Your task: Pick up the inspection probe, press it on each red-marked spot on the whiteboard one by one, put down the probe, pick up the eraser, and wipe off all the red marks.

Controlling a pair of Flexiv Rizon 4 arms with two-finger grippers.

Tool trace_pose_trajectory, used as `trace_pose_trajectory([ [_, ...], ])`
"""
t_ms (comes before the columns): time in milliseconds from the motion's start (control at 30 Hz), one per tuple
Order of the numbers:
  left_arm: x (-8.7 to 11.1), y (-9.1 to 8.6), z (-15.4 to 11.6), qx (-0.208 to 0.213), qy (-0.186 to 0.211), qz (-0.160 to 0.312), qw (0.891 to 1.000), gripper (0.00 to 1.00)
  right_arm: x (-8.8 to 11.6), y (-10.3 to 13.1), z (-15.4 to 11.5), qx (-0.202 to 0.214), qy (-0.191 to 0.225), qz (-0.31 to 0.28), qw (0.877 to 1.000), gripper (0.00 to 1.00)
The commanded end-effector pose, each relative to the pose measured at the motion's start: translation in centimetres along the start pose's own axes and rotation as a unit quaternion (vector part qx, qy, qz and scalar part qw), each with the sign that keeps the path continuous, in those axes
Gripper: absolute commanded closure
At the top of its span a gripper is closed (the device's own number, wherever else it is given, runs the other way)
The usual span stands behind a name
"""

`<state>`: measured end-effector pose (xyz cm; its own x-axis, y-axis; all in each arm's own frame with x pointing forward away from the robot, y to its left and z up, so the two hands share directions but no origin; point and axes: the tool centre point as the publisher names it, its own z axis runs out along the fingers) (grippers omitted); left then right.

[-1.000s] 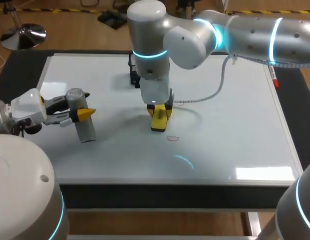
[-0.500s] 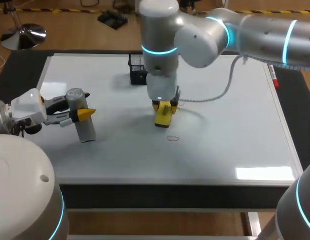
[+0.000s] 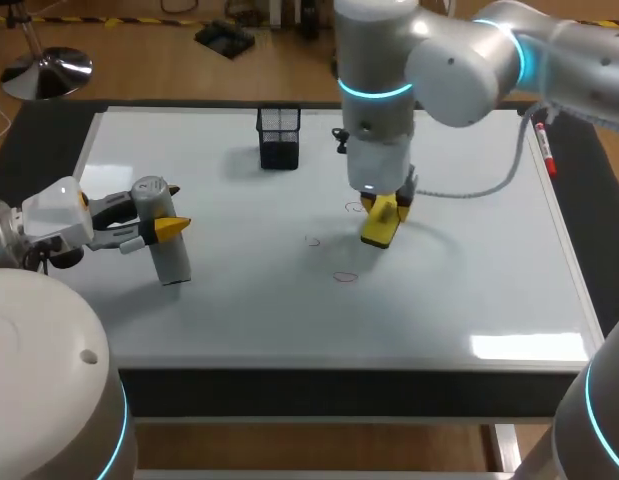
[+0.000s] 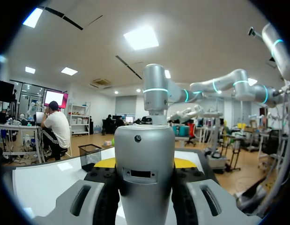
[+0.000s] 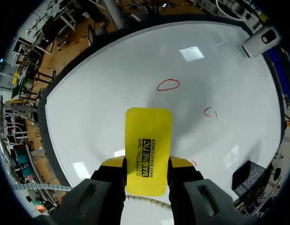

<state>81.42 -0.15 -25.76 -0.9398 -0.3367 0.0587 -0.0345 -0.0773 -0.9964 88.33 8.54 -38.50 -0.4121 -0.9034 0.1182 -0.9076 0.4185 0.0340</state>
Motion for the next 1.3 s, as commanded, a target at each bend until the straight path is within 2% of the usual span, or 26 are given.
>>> trace_pose_trajectory([
  [33,0.1,-0.1,0.0,0.000,-0.001,0.000,1.000,1.00,0.5,0.8,-0.3,0.006,-0.004,-0.021,1.000,1.00],
  [400,0.1,-0.1,0.0,0.000,-0.001,0.000,1.000,1.00,-7.0,2.9,0.5,0.009,0.001,-0.101,0.995,1.00],
  [767,0.1,-0.1,0.0,0.000,-0.001,0.000,1.000,1.00,-12.2,4.7,1.0,0.014,0.001,-0.173,0.985,1.00],
  [1100,0.1,-0.1,0.0,0.000,-0.001,0.000,1.000,1.00,-13.8,5.0,2.0,0.015,-0.005,-0.199,0.980,1.00],
  [1300,0.1,-0.1,0.0,0.000,-0.001,0.000,1.000,1.00,-13.9,4.7,2.7,0.009,-0.005,-0.203,0.979,1.00],
])
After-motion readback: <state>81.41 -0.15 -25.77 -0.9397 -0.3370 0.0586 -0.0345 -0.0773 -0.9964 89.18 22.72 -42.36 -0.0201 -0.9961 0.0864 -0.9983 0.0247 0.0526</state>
